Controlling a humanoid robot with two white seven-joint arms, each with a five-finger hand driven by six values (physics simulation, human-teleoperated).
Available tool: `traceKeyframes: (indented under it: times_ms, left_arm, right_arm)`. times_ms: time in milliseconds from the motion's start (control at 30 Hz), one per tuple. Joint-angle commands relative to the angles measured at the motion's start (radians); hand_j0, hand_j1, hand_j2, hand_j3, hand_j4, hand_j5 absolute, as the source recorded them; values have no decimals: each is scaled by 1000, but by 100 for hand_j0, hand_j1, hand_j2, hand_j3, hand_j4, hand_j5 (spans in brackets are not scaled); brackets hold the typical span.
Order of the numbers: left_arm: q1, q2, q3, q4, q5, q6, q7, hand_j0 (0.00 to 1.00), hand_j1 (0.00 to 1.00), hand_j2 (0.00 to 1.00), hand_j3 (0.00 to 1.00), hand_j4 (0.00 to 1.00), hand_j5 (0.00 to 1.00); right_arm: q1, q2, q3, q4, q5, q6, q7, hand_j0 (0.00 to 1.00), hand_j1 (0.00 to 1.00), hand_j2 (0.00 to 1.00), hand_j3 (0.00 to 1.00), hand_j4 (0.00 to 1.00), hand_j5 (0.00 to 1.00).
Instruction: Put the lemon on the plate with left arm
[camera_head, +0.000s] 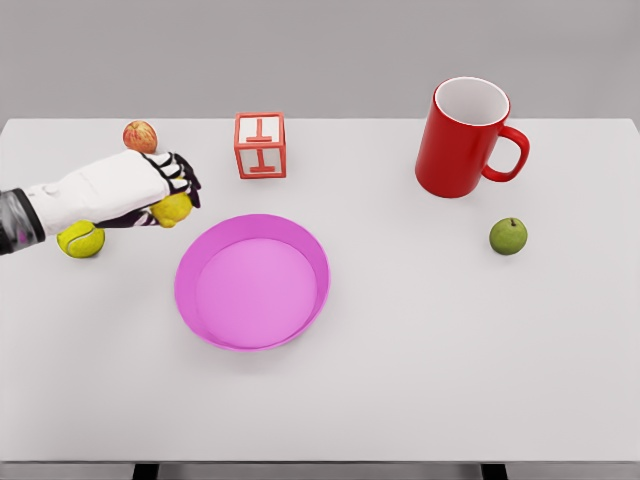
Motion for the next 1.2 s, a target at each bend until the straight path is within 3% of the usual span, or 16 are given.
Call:
traceKeyframes:
  times_ms: [0, 700, 1167]
  left_arm:
    - [0, 0, 1, -22, 6, 2, 2, 47, 47, 47, 47, 47, 47]
    - [69, -12, -5, -158, 8, 2, 2, 47, 47, 47, 47, 47, 47]
    - [98, -58, -16, -158, 22, 2, 2, 50, 50, 50, 50, 50, 50]
  right_arm:
    - [0, 0, 0, 1, 0, 0, 0, 100, 100, 100, 100, 100, 100]
    - [0, 0, 0, 1, -1, 0, 0, 100, 100, 100, 100, 100, 100]
    - [0, 0, 0, 1, 0, 0, 0, 100, 100, 100, 100, 100, 100]
